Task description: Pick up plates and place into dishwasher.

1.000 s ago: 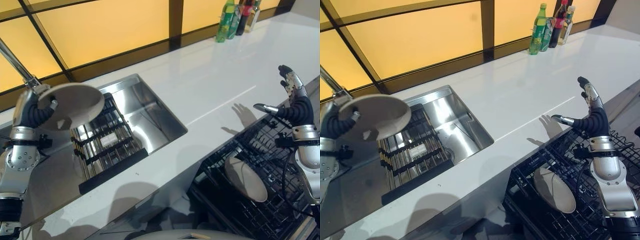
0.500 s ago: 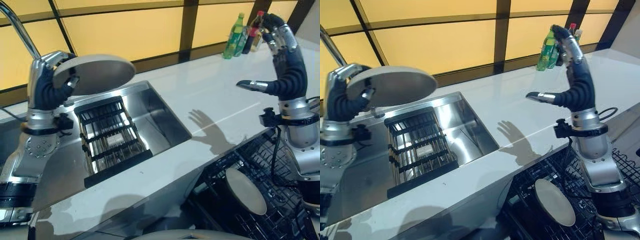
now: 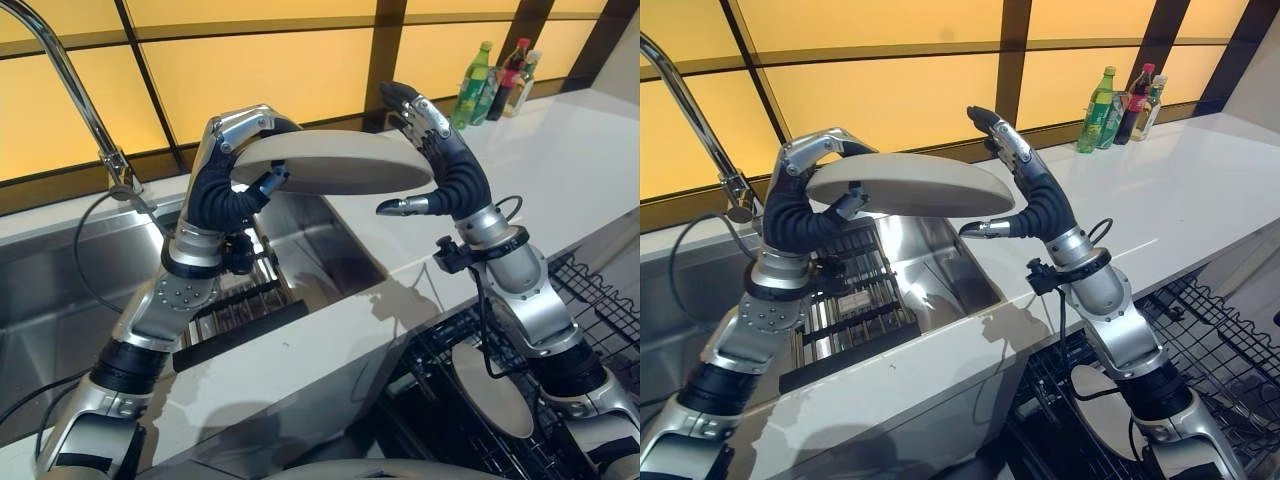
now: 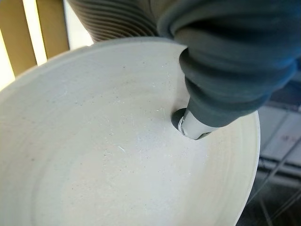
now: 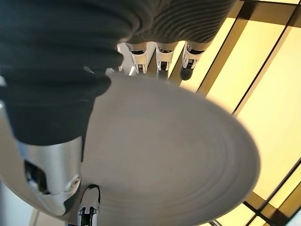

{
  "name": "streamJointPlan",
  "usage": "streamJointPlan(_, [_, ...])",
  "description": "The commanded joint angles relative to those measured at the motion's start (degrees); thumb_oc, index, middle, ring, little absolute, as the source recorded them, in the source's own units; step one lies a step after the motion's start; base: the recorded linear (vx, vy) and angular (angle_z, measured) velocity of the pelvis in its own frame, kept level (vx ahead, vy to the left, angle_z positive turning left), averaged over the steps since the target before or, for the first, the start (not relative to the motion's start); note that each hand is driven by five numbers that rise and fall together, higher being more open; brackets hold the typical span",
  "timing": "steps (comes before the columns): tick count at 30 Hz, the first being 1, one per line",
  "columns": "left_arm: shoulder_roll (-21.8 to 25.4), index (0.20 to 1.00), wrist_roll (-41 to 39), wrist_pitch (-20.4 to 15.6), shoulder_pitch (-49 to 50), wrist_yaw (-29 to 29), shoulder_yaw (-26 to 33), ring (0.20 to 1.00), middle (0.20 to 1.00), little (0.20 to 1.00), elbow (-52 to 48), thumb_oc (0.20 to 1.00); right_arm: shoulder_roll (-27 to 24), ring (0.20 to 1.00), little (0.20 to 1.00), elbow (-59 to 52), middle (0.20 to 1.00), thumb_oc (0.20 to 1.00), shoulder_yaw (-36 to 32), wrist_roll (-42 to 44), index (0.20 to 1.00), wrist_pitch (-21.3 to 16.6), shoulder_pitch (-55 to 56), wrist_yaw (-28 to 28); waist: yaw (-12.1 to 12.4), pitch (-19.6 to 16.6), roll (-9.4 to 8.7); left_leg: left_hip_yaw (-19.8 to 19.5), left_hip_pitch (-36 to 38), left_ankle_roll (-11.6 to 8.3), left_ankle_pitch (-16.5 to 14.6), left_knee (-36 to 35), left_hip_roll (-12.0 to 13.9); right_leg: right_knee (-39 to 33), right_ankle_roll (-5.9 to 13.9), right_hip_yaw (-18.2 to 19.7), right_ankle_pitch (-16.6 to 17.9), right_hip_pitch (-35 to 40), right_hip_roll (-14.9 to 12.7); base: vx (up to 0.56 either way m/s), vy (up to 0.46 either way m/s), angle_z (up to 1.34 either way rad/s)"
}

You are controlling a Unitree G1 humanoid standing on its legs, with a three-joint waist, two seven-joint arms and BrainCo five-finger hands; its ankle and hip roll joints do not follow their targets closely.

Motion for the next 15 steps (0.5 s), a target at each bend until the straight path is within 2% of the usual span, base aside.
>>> streamJointPlan(1, [-2.21,0.2,-4.63,-0.1,-6.98,0.09,-4.04,0.2,0.2,0.2,-2.24,0.2,1.29,1.0,1.0,-2.53,1.0,1.0,2.62,0.01,1.0,0.25,-7.08,-0.02,0.87,-2.52,0.34,-0.95,-5.13,3.12,0.98,-0.57,-1.65,10.94,0.58,-2.07,-12.25,0.59,-1.02,0.0,0.0,0.0])
streamJointPlan(7, [-2.62,0.2,-3.91,-0.09,-6.29,-0.43,-4.25,0.2,0.2,0.2,-5.55,0.2,-0.37,1.0,1.0,-3.88,1.0,1.0,4.27,-3.86,1.0,4.73,-6.55,1.22,0.63,-2.3,0.17,-0.46,-5.21,3.2,1.15,-0.73,-1.67,11.5,0.8,-1.95,-12.37,0.13,-1.16,-0.01,0.0,0.0])
streamJointPlan(9, [-2.28,0.2,-3.88,0.02,-6.2,-0.31,-4.17,0.2,0.2,0.2,-6.02,0.2,-1.59,1.0,1.0,-3.97,1.0,1.0,4.19,-5.08,1.0,4.94,-6.25,1.11,0.53,-2.15,0.1,-0.35,-5.24,3.27,1.09,-0.68,-1.68,11.64,0.82,-1.9,-12.41,0.04,-1.15,0.0,0.0,0.0])
streamJointPlan(10, [-1.67,0.2,-4.6,0.39,-6.33,0.06,-4.08,0.2,0.2,0.2,-6.38,0.2,-2.49,0.903,0.903,-3.66,0.903,0.903,4.31,-4.59,0.903,4.79,-6.55,1.9,0.51,-2.11,0.03,-0.34,-5.19,3.26,1.12,-0.73,-1.7,11.62,0.86,-1.83,-12.36,0.11,-1.15,0.0,0.0,0.0])
streamJointPlan(11, [-1.64,0.2,-4.84,0.62,-6.4,0.1,-4.05,0.2,0.2,0.2,-6.49,0.2,-2.72,0.62,0.62,-3.73,0.62,0.62,4.43,-4.15,0.62,4.83,-6.75,2.07,0.5,-2.07,0.0,-0.3,-5.15,3.25,1.14,-0.77,-1.69,11.57,0.88,-1.8,-12.34,0.15,-1.17,0.0,0.0,0.0])
streamJointPlan(12, [-1.78,0.2,-4.58,0.78,-6.44,0.26,-4.08,0.2,0.2,0.2,-6.42,0.2,-2.96,0.2,0.2,-3.96,0.2,0.2,4.61,-3.59,0.2,4.93,-6.98,1.85,0.48,-2.04,-0.04,-0.28,-5.12,3.25,1.15,-0.81,-1.67,11.52,0.9,-1.77,-12.32,0.19,-1.19,0.0,0.0,0.0])
streamJointPlan(15, [-2.12,0.2,-4.09,1.05,-6.43,0.75,-4.29,0.2,0.2,0.2,-5.95,0.2,-2.39,0.2,0.2,-3.68,0.2,0.2,5.0,-2.53,0.2,4.9,-7.77,1.42,0.53,-1.97,-0.08,-0.3,-4.98,3.22,1.21,-0.87,-1.62,11.53,0.92,-1.58,-12.24,0.27,-1.17,0.0,0.0,0.0])
